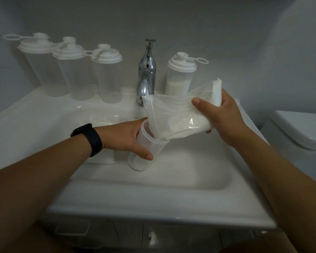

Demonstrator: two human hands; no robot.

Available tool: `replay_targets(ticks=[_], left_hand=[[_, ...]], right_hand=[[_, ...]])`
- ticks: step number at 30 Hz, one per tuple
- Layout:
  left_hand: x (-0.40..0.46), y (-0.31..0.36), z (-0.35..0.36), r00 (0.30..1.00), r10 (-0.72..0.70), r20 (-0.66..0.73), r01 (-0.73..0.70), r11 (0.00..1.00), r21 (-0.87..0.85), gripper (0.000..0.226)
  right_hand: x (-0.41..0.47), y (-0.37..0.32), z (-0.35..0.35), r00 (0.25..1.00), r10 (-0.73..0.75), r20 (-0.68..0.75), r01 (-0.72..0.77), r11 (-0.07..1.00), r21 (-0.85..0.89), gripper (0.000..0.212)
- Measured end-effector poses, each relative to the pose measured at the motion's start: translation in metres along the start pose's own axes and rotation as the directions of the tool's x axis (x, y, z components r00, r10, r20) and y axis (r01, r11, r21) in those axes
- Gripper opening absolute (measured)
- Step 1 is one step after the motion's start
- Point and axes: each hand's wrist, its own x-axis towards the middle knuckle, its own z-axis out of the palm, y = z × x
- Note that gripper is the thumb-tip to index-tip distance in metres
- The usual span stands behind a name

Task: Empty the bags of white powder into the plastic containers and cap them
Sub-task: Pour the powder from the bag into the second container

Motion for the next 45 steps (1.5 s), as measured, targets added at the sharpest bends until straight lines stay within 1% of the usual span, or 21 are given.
replay_targets(ticks=[10,20,29,36,40,45], left_hand=[[0.001,0.001,-0.0006,1.0,-0.003,-0.008,0.003,1.0,0.02,0.086],[-0.0002,0.0002,-0.0002,1.0,-0.003,-0.006,0.003,1.0,0.026,0.088],[0.0001,0.0014,0.0,1.0,-0.013,-0.012,0.013,1.0,0.028,0.085],[0.0008,-0.0005,-0.0006,1.0,-0.016,-0.009,0.017,0.999,0.031,0.086],[0.0005,-0.001,-0.0007,1.0,-0.011,-0.011,0.011,0.999,0.036,0.087],[0.001,-0.0021,-0.0012,1.0,-0.013,-0.011,0.014,0.999,0.033,0.088]], right_hand=[[-0.0009,-0.0006,0.0007,1.0,-0.007,-0.003,0.007,1.0,-0.022,0.023],[-0.0025,-0.0029,0.0015,1.0,-0.008,0.002,0.008,1.0,-0.03,0.026],[-0.0029,-0.0027,0.0017,1.0,-0.009,-0.005,0.008,0.999,-0.033,0.025],[-0.003,-0.0026,0.0013,1.0,-0.009,0.003,0.01,0.999,-0.043,0.024],[-0.0026,-0.0018,0.0011,1.0,-0.009,0.004,0.01,0.999,-0.033,0.03],[-0.0018,-0.0013,0.001,1.0,-0.007,-0.003,0.007,0.999,-0.034,0.027]])
